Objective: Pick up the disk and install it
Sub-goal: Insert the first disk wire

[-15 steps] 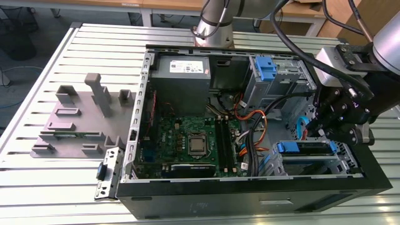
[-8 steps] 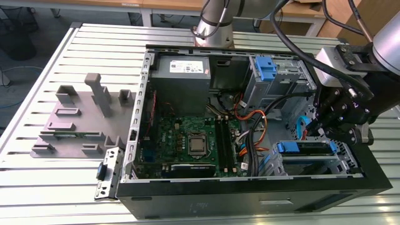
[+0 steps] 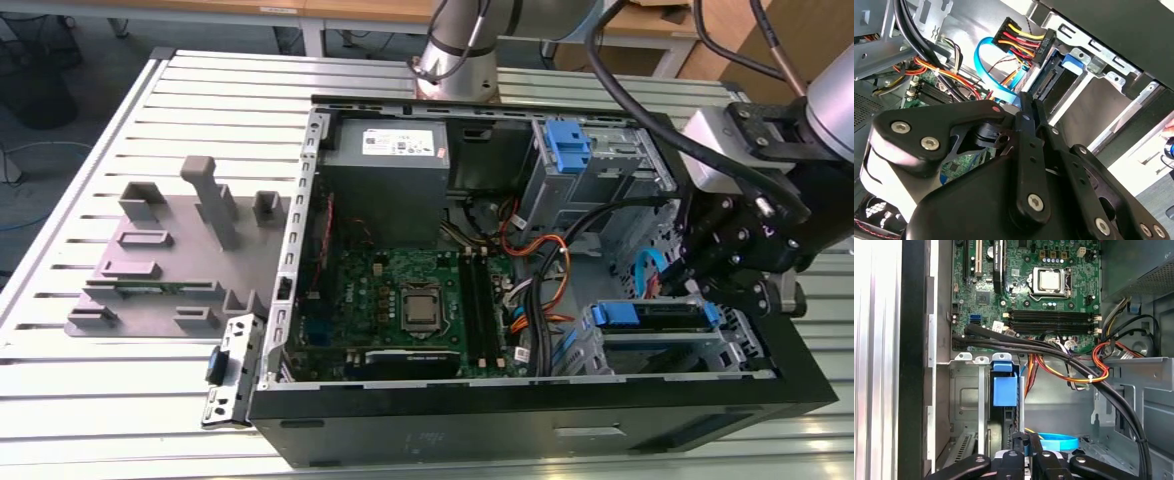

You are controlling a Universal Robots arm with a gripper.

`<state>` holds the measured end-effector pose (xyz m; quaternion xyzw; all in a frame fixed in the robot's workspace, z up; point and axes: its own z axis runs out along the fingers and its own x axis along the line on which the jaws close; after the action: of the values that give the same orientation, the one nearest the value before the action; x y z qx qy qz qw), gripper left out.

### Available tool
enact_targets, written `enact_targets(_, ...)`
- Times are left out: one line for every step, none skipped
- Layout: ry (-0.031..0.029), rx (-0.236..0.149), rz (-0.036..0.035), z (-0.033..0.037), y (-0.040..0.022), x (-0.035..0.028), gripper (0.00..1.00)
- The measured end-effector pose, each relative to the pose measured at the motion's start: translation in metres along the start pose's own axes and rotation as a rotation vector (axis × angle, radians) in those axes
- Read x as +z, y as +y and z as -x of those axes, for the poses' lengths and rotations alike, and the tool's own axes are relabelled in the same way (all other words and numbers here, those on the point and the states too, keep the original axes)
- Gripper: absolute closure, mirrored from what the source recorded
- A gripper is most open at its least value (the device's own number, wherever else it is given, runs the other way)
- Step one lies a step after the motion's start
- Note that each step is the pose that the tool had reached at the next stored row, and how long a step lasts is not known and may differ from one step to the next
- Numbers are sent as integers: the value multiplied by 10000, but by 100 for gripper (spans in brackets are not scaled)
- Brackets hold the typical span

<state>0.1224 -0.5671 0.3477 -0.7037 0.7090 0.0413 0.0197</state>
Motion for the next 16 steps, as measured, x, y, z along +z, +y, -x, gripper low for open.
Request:
enact_targets(1, 1, 0, -12, -1, 1, 84)
enact_targets(-1, 1, 0, -24, -2, 8, 84)
enact_targets(-3, 2, 0, -32, -2, 20, 84)
enact_targets(-2, 1, 0, -40, -3, 32, 84)
enact_targets(2, 0, 0, -47, -4, 38, 84)
enact_targets(1, 1, 0, -53, -4, 42, 84)
enact_targets(0, 0, 0, -55, -4, 46, 84)
enact_targets(0, 0, 0, -55, -4, 51, 84)
enact_targets(-2, 0, 0, -57, -5, 61, 84)
enact_targets(1, -1, 0, -58, -5, 66, 84)
enact_targets(5, -6, 0, -58, -5, 68, 84)
enact_targets(7, -11, 1, -58, -5, 72, 84)
enact_targets(8, -16, 2, -59, -5, 76, 84)
enact_targets(9, -18, 2, -60, -5, 76, 84)
enact_targets(8, -19, 3, -65, -5, 77, 84)
enact_targets(7, -19, 3, -69, -5, 77, 84)
